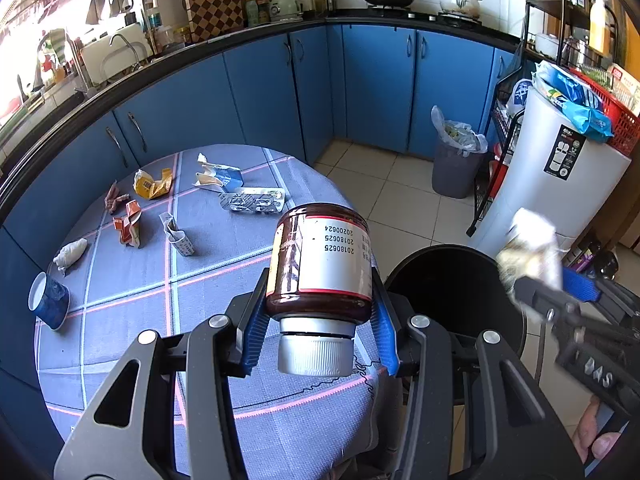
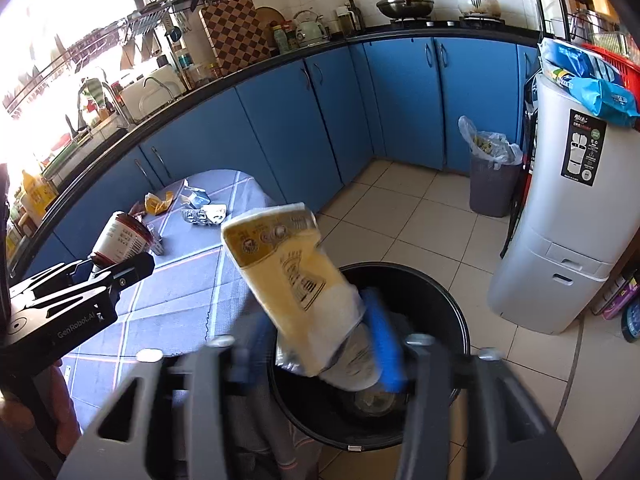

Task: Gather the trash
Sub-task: 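Open the right tool over the bin while the left tool releases the brown jar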

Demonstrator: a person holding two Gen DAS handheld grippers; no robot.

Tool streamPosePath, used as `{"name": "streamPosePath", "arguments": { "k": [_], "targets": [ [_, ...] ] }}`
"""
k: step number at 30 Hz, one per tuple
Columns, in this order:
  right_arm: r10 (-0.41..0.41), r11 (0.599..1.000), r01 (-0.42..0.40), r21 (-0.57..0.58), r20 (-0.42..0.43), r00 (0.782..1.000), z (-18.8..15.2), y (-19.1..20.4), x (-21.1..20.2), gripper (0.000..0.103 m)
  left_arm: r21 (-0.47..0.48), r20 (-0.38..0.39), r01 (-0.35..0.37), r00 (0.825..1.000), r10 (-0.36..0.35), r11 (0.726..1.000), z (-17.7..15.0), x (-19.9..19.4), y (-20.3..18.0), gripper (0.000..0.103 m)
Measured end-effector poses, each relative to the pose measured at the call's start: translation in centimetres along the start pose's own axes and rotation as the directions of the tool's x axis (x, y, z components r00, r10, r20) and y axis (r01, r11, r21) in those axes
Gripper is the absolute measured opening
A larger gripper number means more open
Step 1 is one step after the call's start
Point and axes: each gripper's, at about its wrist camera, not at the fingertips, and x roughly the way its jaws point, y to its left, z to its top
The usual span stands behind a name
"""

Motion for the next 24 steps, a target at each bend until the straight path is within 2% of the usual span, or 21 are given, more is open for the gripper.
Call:
{"name": "streamPosePath", "arguments": {
  "k": [1,13,17,21,24],
  "targets": [
    [-0.008,1.000,0.008,-0.002,0.017,1.000,0.0,0.0,-0.2,0.082,0.000,0.001,0.000,1.000,0.000,1.000,0.0,0.0,0.0,0.046],
    [-0.063,0.997,0.061,0.036,0.048,0.997,-0.1,-1.3,-1.3,0.082,0.026,0.006,0.010,1.000,-0.010,1.000,0.2,-0.2,-1.0,0.047],
    [-0.137,0.990,0.136,0.030,0.062,0.989,-0.1,-1.7,-1.6,0.082,0.039,0.008,0.025,1.000,-0.025,0.999,0.4,-0.3,-1.6,0.047],
    [-0.241,0.970,0.240,0.033,0.067,0.968,-0.3,-2.4,-1.6,0.082,0.057,0.023,0.045,0.999,-0.047,0.997,0.9,-0.5,-2.7,0.047],
    [-0.278,0.960,0.276,0.039,0.066,0.958,-0.5,-3.0,-1.6,0.082,0.078,0.045,0.059,0.997,-0.063,0.995,1.2,-0.8,-3.8,0.048]
  ]
}}
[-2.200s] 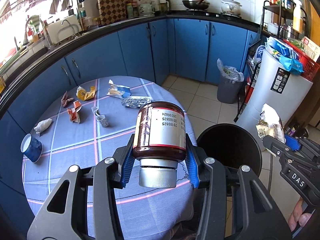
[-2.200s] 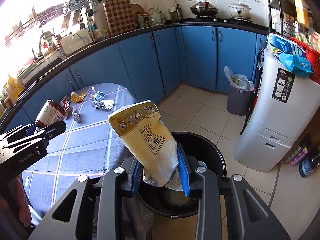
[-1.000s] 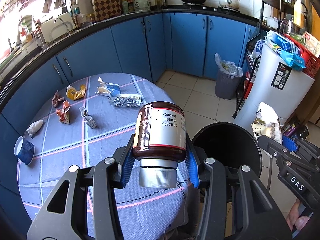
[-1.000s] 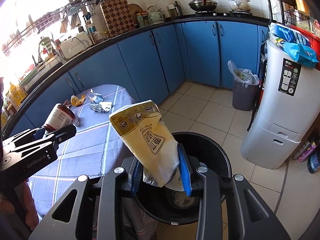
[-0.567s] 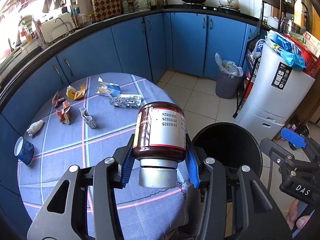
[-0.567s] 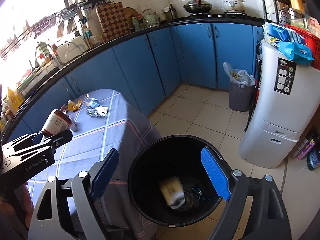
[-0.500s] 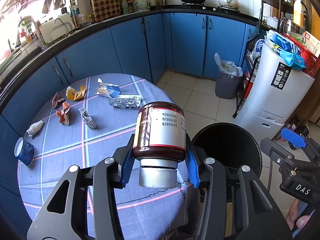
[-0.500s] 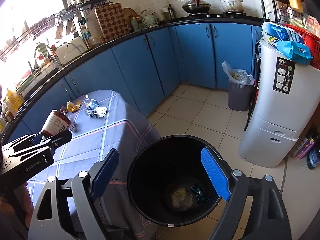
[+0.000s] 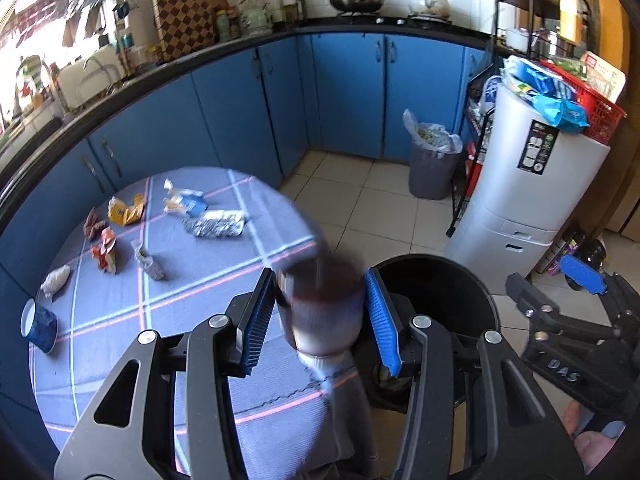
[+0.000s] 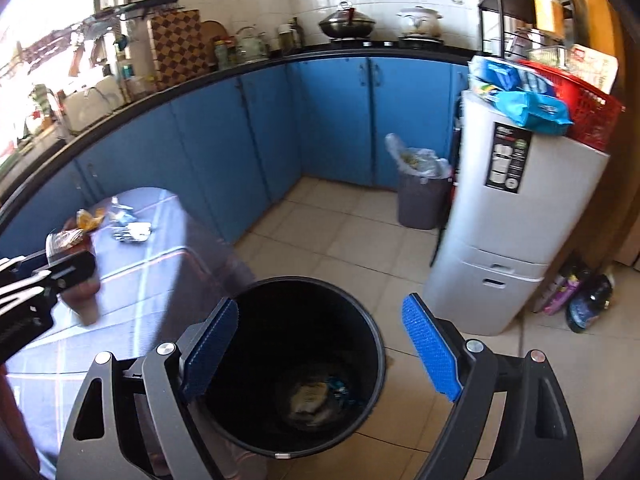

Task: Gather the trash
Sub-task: 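Open the right tool over the bin while the left tool releases the brown jar, then move both open tools back over the table toward the remaining trash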

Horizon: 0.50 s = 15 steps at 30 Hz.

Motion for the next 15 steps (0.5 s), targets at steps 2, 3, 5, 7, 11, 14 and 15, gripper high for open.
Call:
{"name": "streamPosePath", "arguments": {
  "k": [2,3,5,7,11,14,15],
  "targets": [
    [-0.010,1.000,0.010,-0.003,-0.003,1.000,-0.1,-0.3,0.1,0.082,0.016,0.013,0.010,1.000,-0.010,1.000,0.3,-0.2,-0.7,0.049],
    [-0.012,1.000,0.012,-0.005,-0.005,1.000,-0.2,-0.3,0.2,0.082,0.023,0.021,0.015,1.000,-0.015,1.000,0.5,-0.3,-1.0,0.050],
    [-0.008,1.000,0.008,-0.007,-0.010,1.000,-0.3,-0.3,0.4,0.082,0.032,0.035,0.021,0.999,-0.022,0.999,0.7,-0.4,-1.5,0.051],
    [-0.004,1.000,0.004,-0.008,-0.018,1.000,-0.3,-0.3,0.6,0.082,0.034,0.043,0.028,0.999,-0.030,0.999,1.0,-0.5,-1.7,0.051],
    [-0.010,1.000,0.009,-0.009,-0.028,1.000,-0.4,-0.1,1.0,0.082,0.018,0.041,0.025,0.999,-0.026,1.000,1.1,-0.2,-1.1,0.051],
    [-0.005,1.000,0.005,-0.006,-0.035,0.999,-0.4,0.0,1.2,0.082,0.003,0.023,0.022,0.999,-0.022,1.000,0.9,0.1,-0.6,0.051],
    [-0.001,1.000,0.001,-0.007,-0.036,0.999,-0.3,0.2,1.2,0.082,-0.002,0.016,0.020,1.000,-0.020,1.000,0.7,0.3,-0.3,0.051]
  ]
}}
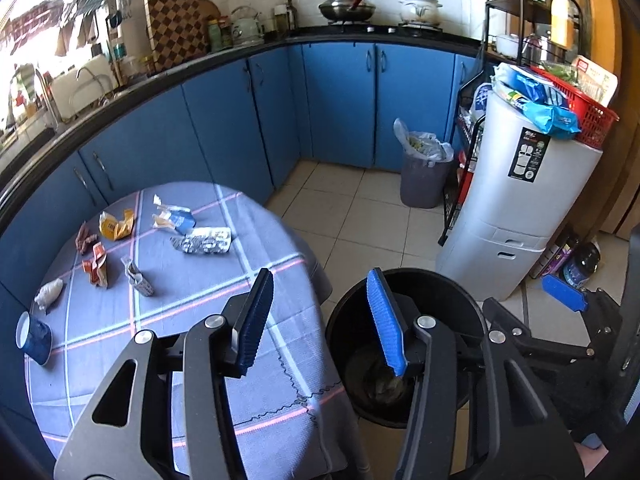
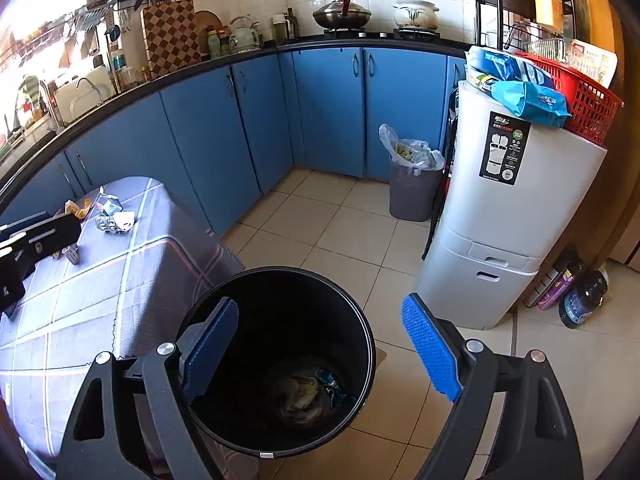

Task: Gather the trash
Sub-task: 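Move both open tools back over the table toward the remaining trash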

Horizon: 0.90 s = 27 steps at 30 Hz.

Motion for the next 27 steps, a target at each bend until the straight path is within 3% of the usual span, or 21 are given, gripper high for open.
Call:
{"name": "streamPosePath", "arguments": {
  "k": [4,13,18,27],
  "targets": [
    [0.011,1.000,-0.011,-0.022,0.001,1.000,0.2,1.2,-0.4,0.082,-0.019,-0.006,-0.015,1.000,0.015,1.000,-0.5,-0.2,1.1,0.052],
    [0.048,0.997,-0.048,-0.068,0.007,0.999,0.8,4.6,-1.6,0.082,-0.078,0.017,-0.078,0.997,0.079,0.994,-2.0,-2.1,5.7,0.065],
    [0.081,0.986,-0.078,-0.146,0.019,0.996,0.9,8.7,-2.4,0.082,-0.123,0.025,-0.114,0.993,0.118,0.986,-3.2,-3.1,9.3,0.077],
    [0.144,0.954,-0.136,-0.267,0.010,0.989,1.6,17.1,-1.6,0.082,-0.229,0.003,-0.196,0.979,0.202,0.954,-6.2,-3.7,17.7,0.085]
  ]
}}
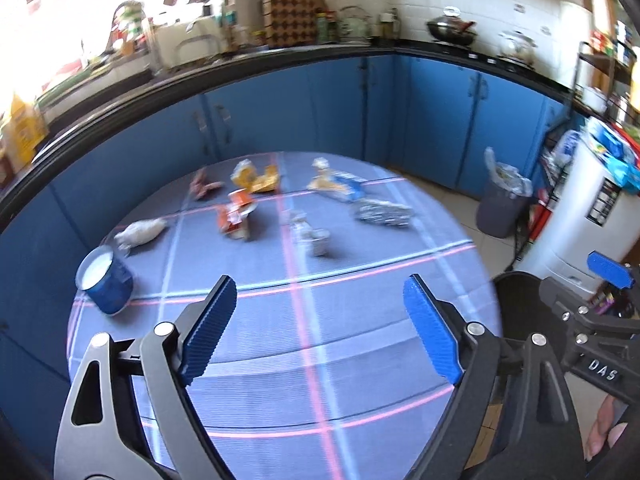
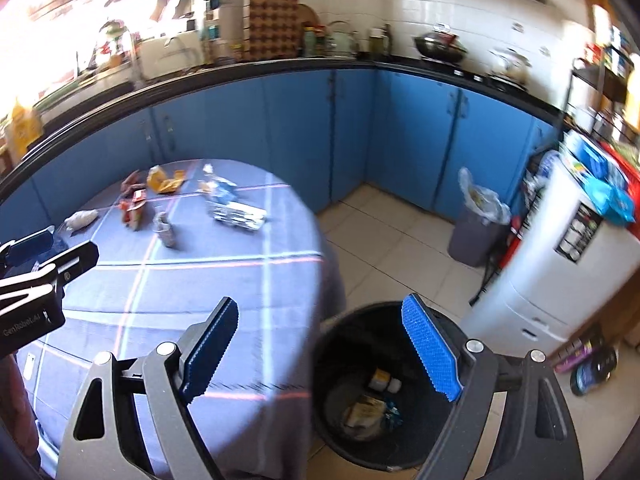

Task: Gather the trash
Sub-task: 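Move both open tools back over the table toward the remaining trash, then grasp the blue paper cup with the left tool while the right tool grasps the white cup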

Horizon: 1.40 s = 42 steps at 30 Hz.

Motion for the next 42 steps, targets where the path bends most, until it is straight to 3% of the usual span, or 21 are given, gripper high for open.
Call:
{"name": "streamPosePath", "arguments": {
  "k": [4,6,16,24,31,33,35,38,39,41,42],
  "targets": [
    [0.065,0.998,-0.065,-0.023,-0.014,0.998,1.3,3.3,2.0,0.082,-0.065,-0.025,-0.048,0.999,0.046,0.997,-0.6,1.0,4.3,0.087],
    [0.095,0.995,-0.096,-0.039,-0.027,0.995,1.9,5.1,3.1,0.082,-0.103,-0.030,-0.083,0.996,0.080,0.991,-0.8,1.5,6.8,0.094],
    [0.174,0.972,-0.186,-0.145,-0.091,0.981,4.3,14.3,8.8,0.082,-0.243,-0.072,-0.210,0.978,0.198,0.947,-2.8,3.6,17.4,0.095],
    [0.135,0.970,-0.159,-0.184,-0.138,0.981,6.0,18.2,14.1,0.082,-0.307,-0.137,-0.229,0.971,0.195,0.924,-3.2,7.3,23.2,0.095],
    [0.112,0.975,-0.146,-0.168,-0.193,0.975,6.6,18.9,17.6,0.081,-0.324,-0.167,-0.224,0.970,0.178,0.919,-2.2,10.4,25.2,0.095],
    [0.099,0.975,-0.137,-0.176,-0.208,0.973,6.5,19.1,18.2,0.071,-0.336,-0.172,-0.224,0.970,0.174,0.915,-2.1,11.1,25.6,0.095],
    [0.100,0.974,-0.144,-0.176,-0.234,0.967,6.3,19.1,18.8,0.055,-0.332,-0.182,-0.223,0.969,0.170,0.916,-2.1,11.7,25.8,0.095],
    [0.122,0.973,-0.164,-0.162,-0.241,0.963,6.2,19.0,19.0,0.045,-0.331,-0.200,-0.225,0.966,0.165,0.917,-2.3,12.6,26.1,0.095],
    [0.138,0.970,-0.182,-0.163,-0.247,0.959,6.2,19.0,18.8,0.041,-0.335,-0.205,-0.222,0.966,0.159,0.916,-2.3,12.9,26.1,0.091],
    [0.155,0.962,-0.205,-0.180,-0.260,0.953,6.1,19.5,18.3,0.018,-0.341,-0.209,-0.218,0.966,0.153,0.914,-2.5,13.1,26.2,0.079],
    [0.153,0.958,-0.207,-0.196,-0.261,0.953,5.9,19.8,18.0,0.016,-0.345,-0.204,-0.212,0.968,0.147,0.914,-2.6,13.1,26.1,0.079]
  ]
}}
